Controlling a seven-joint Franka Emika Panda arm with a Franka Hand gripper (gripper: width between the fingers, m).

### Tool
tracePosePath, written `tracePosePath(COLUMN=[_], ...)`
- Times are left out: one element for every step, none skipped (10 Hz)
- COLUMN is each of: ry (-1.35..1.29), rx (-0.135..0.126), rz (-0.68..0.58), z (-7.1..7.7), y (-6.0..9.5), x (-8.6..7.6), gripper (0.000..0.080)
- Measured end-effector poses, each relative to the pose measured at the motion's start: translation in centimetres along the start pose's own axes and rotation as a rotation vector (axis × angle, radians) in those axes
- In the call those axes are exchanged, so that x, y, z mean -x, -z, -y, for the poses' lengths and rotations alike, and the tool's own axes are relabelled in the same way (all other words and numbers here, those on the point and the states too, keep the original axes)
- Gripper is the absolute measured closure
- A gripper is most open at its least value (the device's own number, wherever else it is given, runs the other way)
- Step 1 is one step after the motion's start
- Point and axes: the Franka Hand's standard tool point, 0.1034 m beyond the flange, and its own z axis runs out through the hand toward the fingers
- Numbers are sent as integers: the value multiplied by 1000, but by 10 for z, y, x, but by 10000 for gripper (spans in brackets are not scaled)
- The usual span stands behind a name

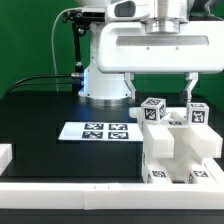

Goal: Assemble chair

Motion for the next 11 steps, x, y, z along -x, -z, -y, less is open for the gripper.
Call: tracePosePath(ry=[-33,-59,-77,-107,-105,-104,-107,-191,-258,-293,-303], rx=[-10,-19,-24,-32,-30,-30,-29,-25,-17,-14,-11], rz=[63,116,166,218,211,211,212,234,244,249,242], z=[0,1,0,-6,-7,-6,-7,-12,-12,-11,-11], y=[-1,1,2,0,-1,-1,-1,-2,-4,-6,-9], x=[3,-3,-6,-3,-5,-4,-4,-1,0,2,3], gripper=[151,151,151,151,151,151,151,151,151,151,151])
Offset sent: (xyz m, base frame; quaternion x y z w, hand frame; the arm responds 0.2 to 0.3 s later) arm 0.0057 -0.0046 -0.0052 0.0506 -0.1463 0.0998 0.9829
